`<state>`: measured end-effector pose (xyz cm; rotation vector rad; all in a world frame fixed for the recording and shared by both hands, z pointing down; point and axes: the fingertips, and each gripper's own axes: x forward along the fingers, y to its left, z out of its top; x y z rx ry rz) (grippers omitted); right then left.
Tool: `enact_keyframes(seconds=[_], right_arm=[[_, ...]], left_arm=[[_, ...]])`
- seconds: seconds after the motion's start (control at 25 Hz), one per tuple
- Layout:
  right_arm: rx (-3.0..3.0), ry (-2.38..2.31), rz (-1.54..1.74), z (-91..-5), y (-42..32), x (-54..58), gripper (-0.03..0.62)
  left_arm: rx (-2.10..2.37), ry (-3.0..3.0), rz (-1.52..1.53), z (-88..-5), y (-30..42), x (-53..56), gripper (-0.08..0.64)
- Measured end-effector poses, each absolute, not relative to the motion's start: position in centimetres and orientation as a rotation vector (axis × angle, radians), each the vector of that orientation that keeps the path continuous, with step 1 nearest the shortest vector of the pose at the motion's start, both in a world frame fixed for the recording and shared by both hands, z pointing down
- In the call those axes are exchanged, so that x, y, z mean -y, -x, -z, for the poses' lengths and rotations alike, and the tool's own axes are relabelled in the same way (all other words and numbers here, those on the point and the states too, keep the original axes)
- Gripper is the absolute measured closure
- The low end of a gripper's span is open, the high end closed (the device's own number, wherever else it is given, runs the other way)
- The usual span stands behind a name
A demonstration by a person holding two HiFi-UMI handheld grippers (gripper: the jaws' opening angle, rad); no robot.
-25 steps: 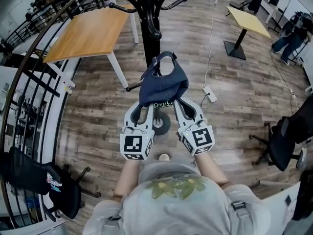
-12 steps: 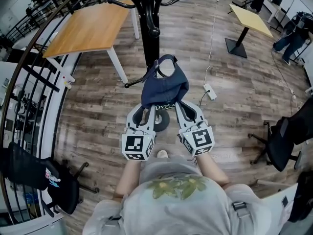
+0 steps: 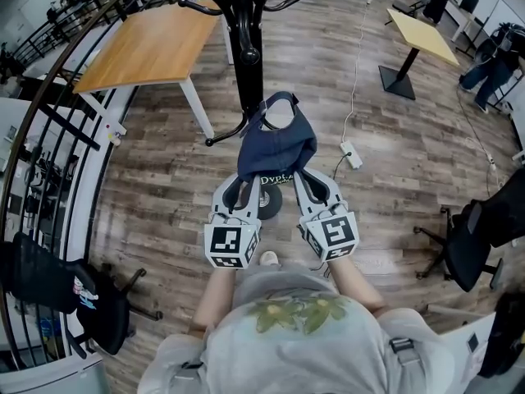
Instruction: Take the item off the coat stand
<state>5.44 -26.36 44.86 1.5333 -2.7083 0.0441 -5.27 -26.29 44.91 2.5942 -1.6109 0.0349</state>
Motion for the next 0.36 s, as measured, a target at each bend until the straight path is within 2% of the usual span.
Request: enact_keyframes(seconds=[0.36], right_arm=[[2.712, -1.537, -0.028, -44.33, -6.30, 26.45, 0.571]], left_arm=[[1.618, -2.603, -0.039, -44.40, 4.39, 26.36, 0.463]])
